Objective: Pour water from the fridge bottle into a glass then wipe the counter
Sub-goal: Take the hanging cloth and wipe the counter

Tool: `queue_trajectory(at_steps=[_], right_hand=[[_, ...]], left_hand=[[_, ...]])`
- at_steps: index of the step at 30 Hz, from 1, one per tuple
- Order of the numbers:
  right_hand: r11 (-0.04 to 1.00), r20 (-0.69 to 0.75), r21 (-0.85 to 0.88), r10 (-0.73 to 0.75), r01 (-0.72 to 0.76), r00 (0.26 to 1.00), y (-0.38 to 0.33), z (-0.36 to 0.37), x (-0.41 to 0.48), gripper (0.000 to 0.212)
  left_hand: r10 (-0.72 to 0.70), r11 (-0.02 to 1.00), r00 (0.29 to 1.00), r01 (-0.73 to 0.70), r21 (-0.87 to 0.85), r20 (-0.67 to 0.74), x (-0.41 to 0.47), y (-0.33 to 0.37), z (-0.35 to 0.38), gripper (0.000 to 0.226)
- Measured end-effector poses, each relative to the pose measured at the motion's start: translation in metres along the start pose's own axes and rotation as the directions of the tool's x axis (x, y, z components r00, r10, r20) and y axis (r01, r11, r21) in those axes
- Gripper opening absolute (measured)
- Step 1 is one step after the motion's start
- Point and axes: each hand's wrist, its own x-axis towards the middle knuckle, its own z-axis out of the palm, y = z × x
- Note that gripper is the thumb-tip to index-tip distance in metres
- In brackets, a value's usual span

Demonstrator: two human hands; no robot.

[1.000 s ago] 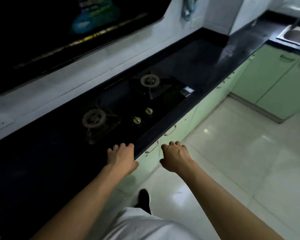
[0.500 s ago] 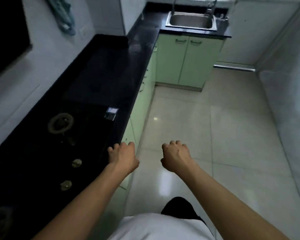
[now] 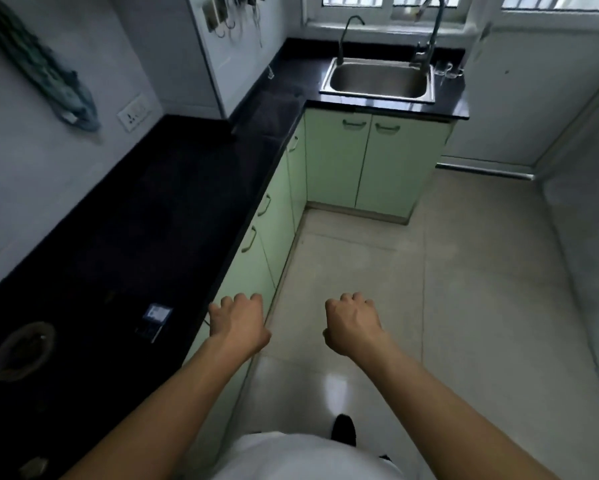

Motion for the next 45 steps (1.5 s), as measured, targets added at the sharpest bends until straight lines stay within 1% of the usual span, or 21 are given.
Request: queue_trajectory(at_steps=[5, 10, 12, 16, 18, 21, 24, 27, 29, 31, 35, 38, 40, 44, 45], right_hand=[[0.99, -0.012, -0.037, -0.136, 0.135, 0.991, 0.008, -0.046, 0.08, 0.033], [0.974, -0.016, -0.073, -0.216, 0.214, 0.976, -0.006, -0.089, 0.163, 0.037], [0.972, -0.016, -0.085, -0.22, 0.218, 0.975, -0.008, -0.104, 0.196, 0.038], [0.978, 0.001, -0.102, -0.181, 0.18, 0.984, -0.006, -0.136, 0.258, 0.037], [0.98, 0.001, -0.098, -0.175, 0.174, 0.985, -0.004, -0.155, 0.293, 0.037], [0.978, 0.001, -0.094, -0.186, 0.185, 0.983, -0.007, -0.182, 0.342, 0.039], [0.964, 0.026, -0.068, -0.255, 0.256, 0.967, -0.021, -0.202, 0.394, 0.04], [0.929, 0.056, -0.064, -0.361, 0.364, 0.931, -0.046, -0.217, 0.449, 0.039], [0.89, 0.102, -0.084, -0.441, 0.449, 0.892, -0.069, -0.226, 0.49, 0.042], [0.833, 0.156, -0.112, -0.524, 0.542, 0.837, -0.092, -0.237, 0.524, 0.045], [0.646, 0.24, -0.148, -0.711, 0.749, 0.661, -0.143, -0.27, 0.584, 0.046], [0.504, 0.27, -0.202, -0.795, 0.84, 0.542, -0.187, -0.299, 0.614, 0.05], [0.407, 0.277, -0.238, -0.842, 0.882, 0.463, -0.222, -0.317, 0.629, 0.055], [0.251, 0.194, -0.269, -0.932, 0.93, 0.307, -0.301, -0.354, 0.638, 0.054], [0.225, 0.173, -0.242, -0.947, 0.944, 0.27, -0.323, -0.363, 0.637, 0.055]], left_hand=[[-0.131, 0.99, 0.99, 0.134, -0.051, 0.049, 0.053, -0.007, -0.033, 0.052], [-0.216, 0.971, 0.974, 0.222, -0.088, 0.073, 0.132, -0.027, -0.054, 0.056], [-0.221, 0.968, 0.973, 0.227, -0.109, 0.067, 0.17, -0.032, -0.067, 0.058], [-0.197, 0.972, 0.979, 0.201, -0.12, 0.044, 0.247, -0.042, -0.103, 0.055], [-0.189, 0.973, 0.982, 0.187, -0.137, 0.002, 0.281, -0.052, -0.126, 0.055], [-0.223, 0.962, 0.975, 0.218, -0.164, -0.016, 0.318, -0.075, -0.156, 0.057], [-0.303, 0.934, 0.953, 0.296, -0.201, -0.008, 0.346, -0.104, -0.173, 0.057], [-0.398, 0.888, 0.916, 0.399, -0.228, 0.049, 0.367, -0.132, -0.177, 0.055], [-0.482, 0.832, 0.87, 0.492, -0.257, 0.106, 0.38, -0.149, -0.178, 0.055], [-0.566, 0.762, 0.81, 0.584, -0.279, 0.151, 0.387, -0.164, -0.179, 0.057], [-0.729, 0.553, 0.637, 0.763, -0.334, 0.249, 0.389, -0.18, -0.185, 0.062], [-0.809, 0.397, 0.505, 0.847, -0.353, 0.3, 0.382, -0.189, -0.192, 0.067], [-0.86, 0.279, 0.404, 0.884, -0.374, 0.313, 0.371, -0.195, -0.197, 0.071], [-0.925, 0.118, 0.237, 0.922, -0.37, 0.296, 0.337, -0.205, -0.204, 0.075], [-0.935, 0.084, 0.202, 0.925, -0.371, 0.291, 0.327, -0.207, -0.206, 0.075]])
